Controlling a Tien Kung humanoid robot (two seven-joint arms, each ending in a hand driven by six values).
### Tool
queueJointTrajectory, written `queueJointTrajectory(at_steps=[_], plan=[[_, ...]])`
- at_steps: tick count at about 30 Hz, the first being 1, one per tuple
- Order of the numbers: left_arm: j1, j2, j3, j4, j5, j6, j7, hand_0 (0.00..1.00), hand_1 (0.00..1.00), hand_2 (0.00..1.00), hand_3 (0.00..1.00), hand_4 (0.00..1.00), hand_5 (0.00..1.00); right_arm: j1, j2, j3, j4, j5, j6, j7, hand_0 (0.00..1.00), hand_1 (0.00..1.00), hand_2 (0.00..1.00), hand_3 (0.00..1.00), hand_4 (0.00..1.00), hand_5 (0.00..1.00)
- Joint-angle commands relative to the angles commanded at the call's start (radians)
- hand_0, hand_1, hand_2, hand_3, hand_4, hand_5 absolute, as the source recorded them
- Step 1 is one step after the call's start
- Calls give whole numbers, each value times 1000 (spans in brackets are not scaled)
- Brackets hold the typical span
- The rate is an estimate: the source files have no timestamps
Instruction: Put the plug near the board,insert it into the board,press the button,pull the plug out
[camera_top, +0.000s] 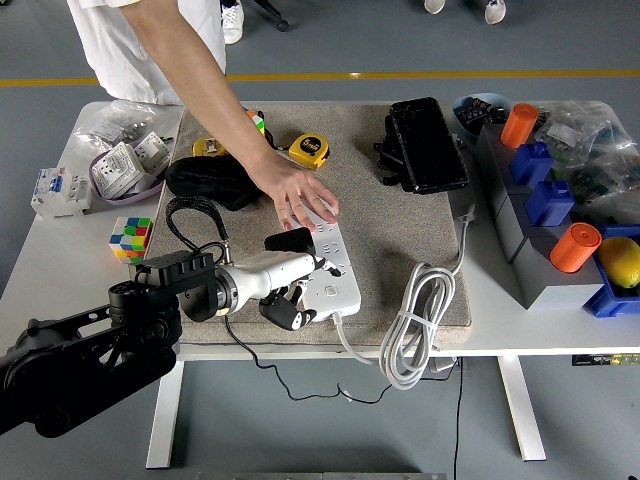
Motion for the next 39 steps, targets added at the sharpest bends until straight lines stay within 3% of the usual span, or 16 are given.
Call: queueJointTrajectory(at_steps=[16, 39], plan=[[-18, -23, 42, 74, 7, 2, -6, 55, 92, 165, 886, 570, 2, 0, 1, 9, 1, -1, 1, 0, 640, 660, 629, 550, 995, 527], [-17, -23, 55, 113, -9, -8, -9, 54, 92, 165, 857, 586, 2, -2, 3, 14, 1, -2, 1, 1, 640, 660, 628, 550, 995, 526]])
